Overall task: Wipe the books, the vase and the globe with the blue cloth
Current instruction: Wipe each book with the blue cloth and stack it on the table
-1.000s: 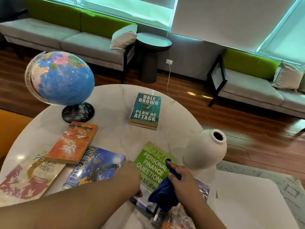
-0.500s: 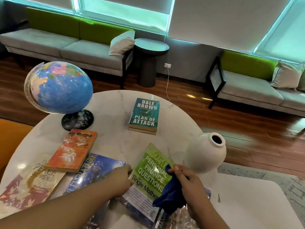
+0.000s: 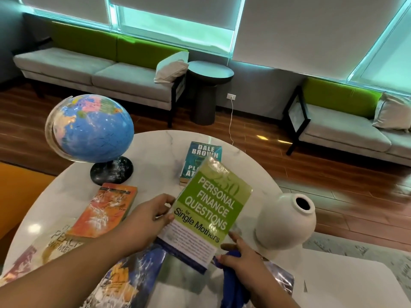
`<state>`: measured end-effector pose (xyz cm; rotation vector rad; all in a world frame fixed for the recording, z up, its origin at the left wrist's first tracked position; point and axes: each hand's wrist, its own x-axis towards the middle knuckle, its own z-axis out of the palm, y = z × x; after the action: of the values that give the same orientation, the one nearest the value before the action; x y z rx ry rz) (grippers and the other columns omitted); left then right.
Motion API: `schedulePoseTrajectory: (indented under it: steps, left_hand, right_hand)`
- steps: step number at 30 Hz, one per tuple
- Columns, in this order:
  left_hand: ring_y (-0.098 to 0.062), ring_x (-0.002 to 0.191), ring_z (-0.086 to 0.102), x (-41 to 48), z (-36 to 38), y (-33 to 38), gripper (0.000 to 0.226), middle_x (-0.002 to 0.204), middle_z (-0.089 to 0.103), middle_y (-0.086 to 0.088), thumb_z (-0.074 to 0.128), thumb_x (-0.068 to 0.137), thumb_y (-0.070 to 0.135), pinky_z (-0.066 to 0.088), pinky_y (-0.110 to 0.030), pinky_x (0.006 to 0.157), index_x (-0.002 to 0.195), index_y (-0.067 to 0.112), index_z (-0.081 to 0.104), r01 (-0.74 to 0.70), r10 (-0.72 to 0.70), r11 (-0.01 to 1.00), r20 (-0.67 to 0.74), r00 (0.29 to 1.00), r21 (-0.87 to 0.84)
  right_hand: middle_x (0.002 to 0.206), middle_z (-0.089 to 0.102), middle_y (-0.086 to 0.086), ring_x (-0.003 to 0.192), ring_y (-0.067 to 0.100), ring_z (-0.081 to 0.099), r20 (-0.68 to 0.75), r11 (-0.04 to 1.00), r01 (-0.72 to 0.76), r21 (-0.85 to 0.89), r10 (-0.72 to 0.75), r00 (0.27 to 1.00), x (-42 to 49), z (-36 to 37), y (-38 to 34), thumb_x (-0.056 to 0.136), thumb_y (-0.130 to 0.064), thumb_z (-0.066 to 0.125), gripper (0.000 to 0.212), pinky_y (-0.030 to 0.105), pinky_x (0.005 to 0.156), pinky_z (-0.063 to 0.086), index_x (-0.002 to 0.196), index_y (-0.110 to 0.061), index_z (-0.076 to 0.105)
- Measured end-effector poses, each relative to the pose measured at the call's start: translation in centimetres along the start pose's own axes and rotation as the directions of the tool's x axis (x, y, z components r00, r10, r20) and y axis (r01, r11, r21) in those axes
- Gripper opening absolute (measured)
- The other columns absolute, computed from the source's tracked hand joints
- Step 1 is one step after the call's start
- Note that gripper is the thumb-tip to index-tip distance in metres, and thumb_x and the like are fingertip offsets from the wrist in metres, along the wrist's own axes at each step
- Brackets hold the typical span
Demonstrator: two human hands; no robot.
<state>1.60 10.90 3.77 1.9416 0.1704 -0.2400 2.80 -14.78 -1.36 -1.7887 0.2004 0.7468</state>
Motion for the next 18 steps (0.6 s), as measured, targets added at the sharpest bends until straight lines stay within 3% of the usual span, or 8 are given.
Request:
schedulePoseTrajectory:
  steps: [2,4,7,10,13,15,18]
  left_hand:
    - [-0.020,0.089,0.071,0.8,-0.1,0.4,0.019,0.096,0.075,-0.004,0.051,0.096,0.007,0.058,-0.042,0.078,0.107,0.022,0.055,0.037,-0.035,0.992,0.013,0.999,-0.122]
    - [-0.026,0.086,0.071,2.3,-0.3,0.2,0.017,0.093,0.074,-0.009,0.051,0.097,0.006,0.058,-0.043,0.076,0.109,0.017,0.056,0.073,-0.077,0.981,-0.016,0.997,-0.180]
    - [-0.022,0.074,0.069,5.2,-0.3,-0.1,0.014,0.091,0.072,-0.011,0.051,0.097,0.007,0.058,-0.032,0.060,0.109,0.012,0.056,0.173,-0.200,0.940,-0.066,0.978,-0.294]
    - [-0.023,0.079,0.067,8.4,-0.2,0.4,0.011,0.098,0.070,-0.012,0.048,0.099,0.012,0.060,-0.036,0.063,0.105,0.017,0.057,0.289,-0.319,0.879,-0.018,0.948,-0.380]
    - [-0.019,0.076,0.060,11.4,-0.3,0.9,0.017,0.098,0.064,-0.007,0.042,0.102,0.015,0.056,-0.031,0.060,0.106,0.019,0.058,0.410,-0.416,0.868,0.040,0.908,-0.279]
    - [-0.017,0.071,0.055,13.1,-0.2,1.0,0.020,0.087,0.059,-0.004,0.042,0.099,0.006,0.054,-0.030,0.060,0.103,0.016,0.058,0.467,-0.472,0.849,0.045,0.881,-0.246]
    - [-0.022,0.068,0.062,16.2,-0.2,1.0,0.023,0.086,0.064,-0.011,0.043,0.092,-0.007,0.057,-0.034,0.063,0.102,0.000,0.062,0.448,-0.498,0.816,-0.051,0.866,-0.366]
  right_hand:
    - [0.111,0.070,0.005,0.099,0.017,0.067,0.130,0.997,-0.026,0.074,0.017,0.991,0.4,0.1,-0.2,0.057,-0.017,0.076,0.083,0.027,0.088,0.052,0.135,-0.019,0.048]
    - [0.103,0.073,0.011,0.089,0.019,0.069,0.160,0.987,0.012,0.160,-0.038,0.986,0.6,0.2,-1.0,0.062,-0.013,0.072,0.065,0.026,0.079,0.053,0.125,-0.014,0.059]
    - [0.101,0.073,0.012,0.084,0.019,0.067,0.052,0.950,0.057,0.308,-0.077,0.996,1.7,-0.2,-2.7,0.083,-0.004,0.062,0.035,0.026,0.070,0.051,0.115,-0.018,0.067]
    - [0.102,0.073,0.008,0.085,0.020,0.065,-0.026,0.957,0.070,0.282,-0.065,0.998,3.9,-0.6,-4.5,0.081,-0.011,0.065,0.035,0.032,0.075,0.049,0.113,-0.026,0.070]
    - [0.092,0.074,0.011,0.078,0.023,0.065,-0.106,0.961,0.027,0.276,0.002,0.994,6.2,-0.7,-6.6,0.084,-0.006,0.063,0.028,0.032,0.071,0.051,0.106,-0.021,0.072]
    - [0.090,0.073,0.012,0.079,0.026,0.065,-0.160,0.961,0.002,0.276,0.044,0.986,7.6,-0.7,-8.0,0.084,-0.005,0.063,0.026,0.033,0.072,0.054,0.104,-0.019,0.072]
    - [0.093,0.072,0.013,0.082,0.026,0.065,-0.210,0.967,0.009,0.256,0.046,0.977,10.0,-1.1,-10.1,0.083,-0.007,0.065,0.025,0.031,0.073,0.055,0.106,-0.017,0.071]
